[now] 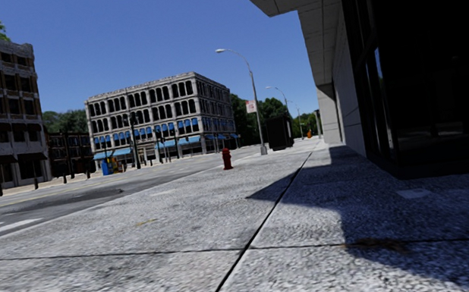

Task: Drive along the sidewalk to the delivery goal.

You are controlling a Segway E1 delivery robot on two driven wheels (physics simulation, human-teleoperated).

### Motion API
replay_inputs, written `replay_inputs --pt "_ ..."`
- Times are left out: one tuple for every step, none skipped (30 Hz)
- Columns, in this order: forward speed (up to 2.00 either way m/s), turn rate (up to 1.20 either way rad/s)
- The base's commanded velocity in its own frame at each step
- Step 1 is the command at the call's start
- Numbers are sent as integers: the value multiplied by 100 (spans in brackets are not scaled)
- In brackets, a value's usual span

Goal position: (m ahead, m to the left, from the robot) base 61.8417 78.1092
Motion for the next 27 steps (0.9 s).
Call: replay_inputs --pt "200 49" --pt "200 49" --pt "200 49" --pt "200 49" --pt "200 49" --pt "200 49" --pt "200 49" --pt "200 49" --pt "200 50" --pt "200 50" --pt "200 51" --pt "200 54" --pt "200 56" --pt "200 56" --pt "200 57" --pt "200 57" --pt "200 58" --pt "200 58" --pt "200 58" --pt "200 59" --pt "200 59" --pt "200 59" --pt "200 59" --pt "200 59" --pt "200 61" --pt "200 61" --pt "200 63"
